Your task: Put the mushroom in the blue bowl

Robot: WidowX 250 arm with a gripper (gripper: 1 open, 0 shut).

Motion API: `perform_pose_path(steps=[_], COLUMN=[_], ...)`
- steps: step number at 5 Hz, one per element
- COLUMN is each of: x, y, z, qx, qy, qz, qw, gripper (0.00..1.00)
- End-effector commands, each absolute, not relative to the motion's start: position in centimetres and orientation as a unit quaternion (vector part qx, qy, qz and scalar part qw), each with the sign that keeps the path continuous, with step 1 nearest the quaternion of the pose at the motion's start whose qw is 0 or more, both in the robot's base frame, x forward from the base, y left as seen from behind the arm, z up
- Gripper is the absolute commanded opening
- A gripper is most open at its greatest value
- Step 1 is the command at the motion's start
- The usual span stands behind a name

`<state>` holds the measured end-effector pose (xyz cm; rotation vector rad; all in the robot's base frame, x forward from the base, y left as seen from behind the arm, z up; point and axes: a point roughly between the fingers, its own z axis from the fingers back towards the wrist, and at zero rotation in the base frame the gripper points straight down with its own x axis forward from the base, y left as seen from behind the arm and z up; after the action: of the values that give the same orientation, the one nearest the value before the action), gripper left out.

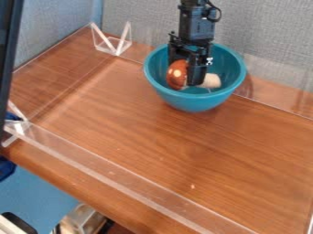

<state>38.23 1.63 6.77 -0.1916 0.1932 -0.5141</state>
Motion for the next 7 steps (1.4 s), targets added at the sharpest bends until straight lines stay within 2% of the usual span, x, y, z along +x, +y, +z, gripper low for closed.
perform_pose_path(steps=[1, 6, 7], x=[38.7, 39.0, 39.1], y=[1.5, 1.4, 1.4], z=[10.2, 8.3, 7.7], qx=[-0.079, -0.087, -0.089], qy=[0.053, 0.072, 0.077], qz=[-0.259, -0.256, -0.256], qw=[0.961, 0.960, 0.960], gripper=[0.00, 0.00, 1.00])
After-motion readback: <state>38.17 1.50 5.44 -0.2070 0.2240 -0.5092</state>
